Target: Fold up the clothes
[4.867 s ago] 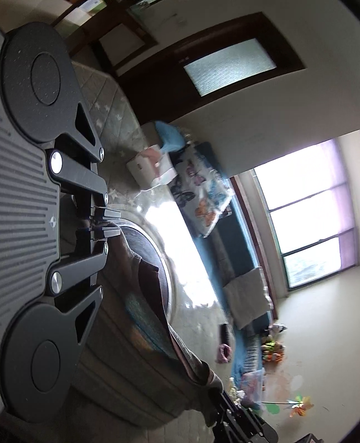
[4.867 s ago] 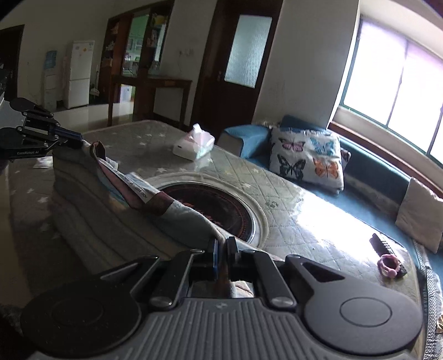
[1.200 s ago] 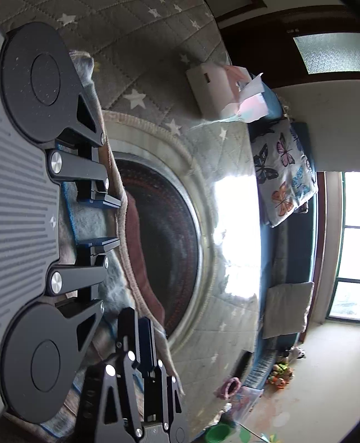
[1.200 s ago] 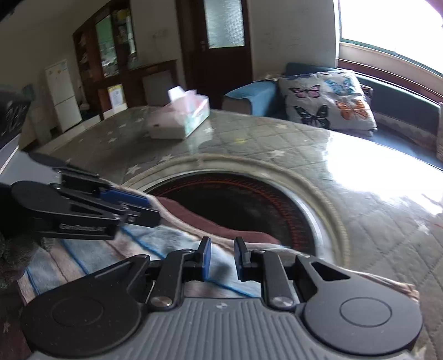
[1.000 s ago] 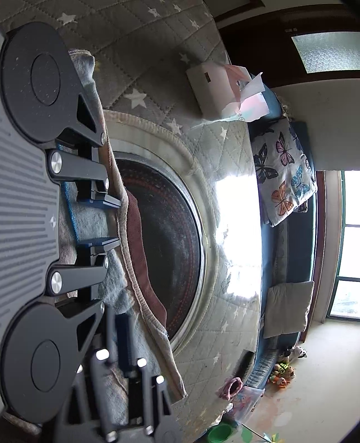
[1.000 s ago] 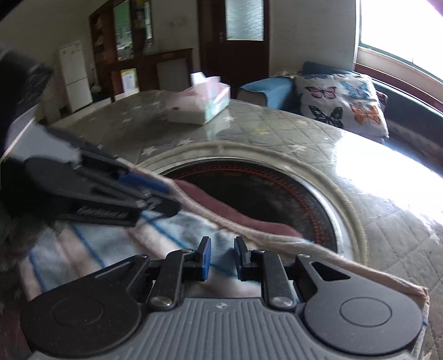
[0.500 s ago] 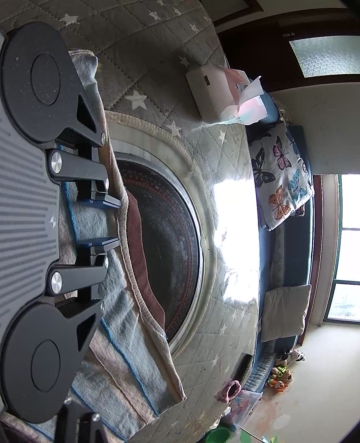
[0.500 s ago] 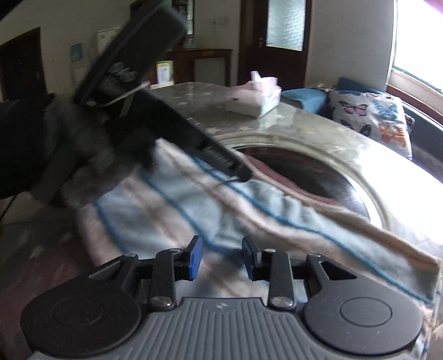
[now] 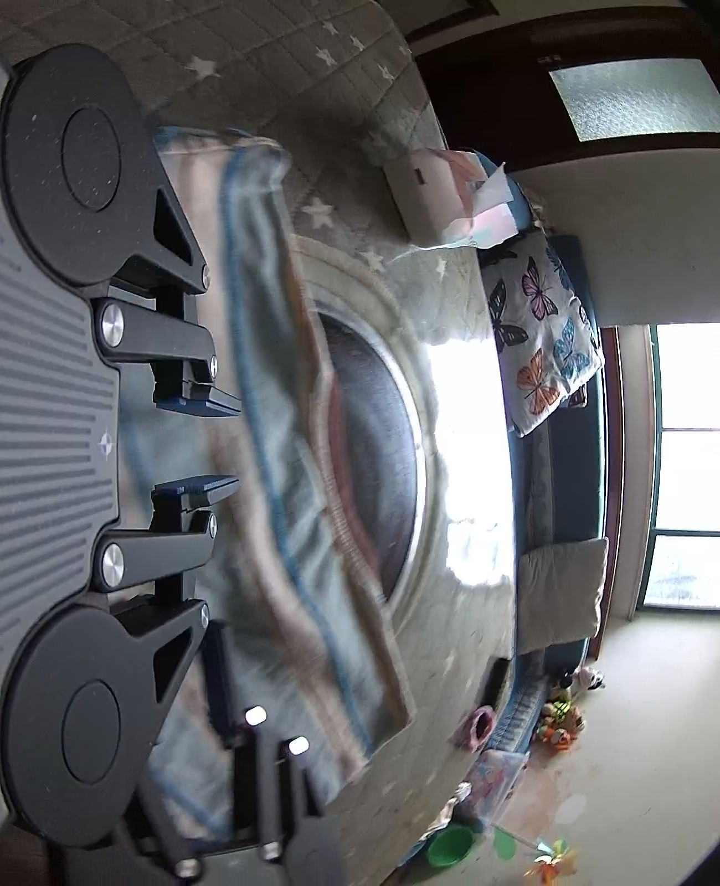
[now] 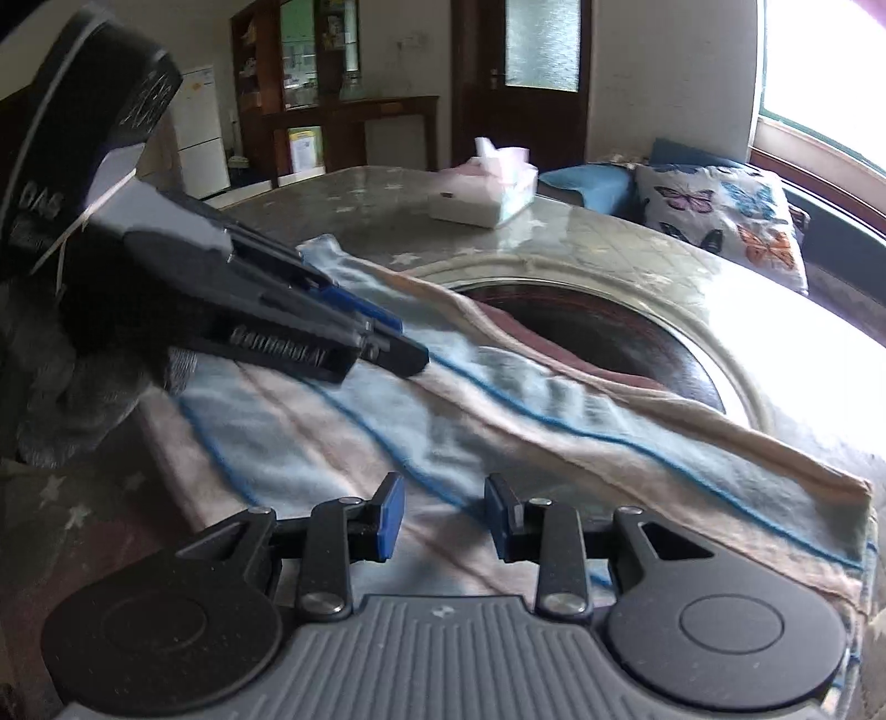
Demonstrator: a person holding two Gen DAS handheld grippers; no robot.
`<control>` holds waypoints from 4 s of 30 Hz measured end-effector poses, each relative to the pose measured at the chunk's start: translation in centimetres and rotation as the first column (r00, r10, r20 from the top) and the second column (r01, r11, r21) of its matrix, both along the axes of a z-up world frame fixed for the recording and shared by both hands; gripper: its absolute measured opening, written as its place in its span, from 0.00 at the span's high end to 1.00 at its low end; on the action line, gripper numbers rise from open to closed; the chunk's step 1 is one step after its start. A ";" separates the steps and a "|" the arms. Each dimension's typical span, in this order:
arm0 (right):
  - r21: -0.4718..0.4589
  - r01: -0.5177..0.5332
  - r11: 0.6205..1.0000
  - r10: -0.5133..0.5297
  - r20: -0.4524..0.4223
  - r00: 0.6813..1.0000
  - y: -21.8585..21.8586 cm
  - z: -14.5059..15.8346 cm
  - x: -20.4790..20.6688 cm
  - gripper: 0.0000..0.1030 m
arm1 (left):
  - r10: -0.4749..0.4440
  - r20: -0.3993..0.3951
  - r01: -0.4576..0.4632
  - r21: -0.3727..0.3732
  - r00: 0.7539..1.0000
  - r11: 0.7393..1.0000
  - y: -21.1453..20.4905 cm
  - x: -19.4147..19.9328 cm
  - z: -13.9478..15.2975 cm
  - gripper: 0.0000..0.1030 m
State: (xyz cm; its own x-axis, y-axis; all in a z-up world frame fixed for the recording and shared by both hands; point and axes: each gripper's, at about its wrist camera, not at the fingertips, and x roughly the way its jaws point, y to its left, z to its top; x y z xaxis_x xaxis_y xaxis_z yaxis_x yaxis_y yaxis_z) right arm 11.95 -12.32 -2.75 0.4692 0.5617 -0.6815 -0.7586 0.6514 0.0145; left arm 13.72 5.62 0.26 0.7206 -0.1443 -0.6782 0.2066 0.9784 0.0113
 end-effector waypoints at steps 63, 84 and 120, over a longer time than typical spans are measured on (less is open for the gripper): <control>0.162 0.577 0.800 -0.559 -0.146 0.816 -18.0 0.0 -2.7 0.63 | 0.352 -0.047 -0.355 -0.182 0.935 0.917 8.6 -10.5 -0.6 0.72; 0.103 0.609 0.787 -0.601 -0.101 0.793 -21.1 1.2 -5.4 0.94 | 0.176 -0.107 -0.198 -0.248 0.979 0.948 4.5 -12.3 -0.4 0.77; 0.144 0.069 0.987 -0.037 -0.213 0.976 4.3 4.4 2.6 0.84 | 0.203 -0.004 -0.193 -0.328 0.979 0.925 7.4 -8.8 0.0 0.70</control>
State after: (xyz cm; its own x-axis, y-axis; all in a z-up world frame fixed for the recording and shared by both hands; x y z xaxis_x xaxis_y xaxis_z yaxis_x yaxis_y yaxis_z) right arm 14.50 -8.01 1.66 0.3570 0.6425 -0.6780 -0.6925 0.6691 0.2695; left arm 4.91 13.03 0.28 0.7759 -0.2054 -0.5965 0.0122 0.9502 -0.3113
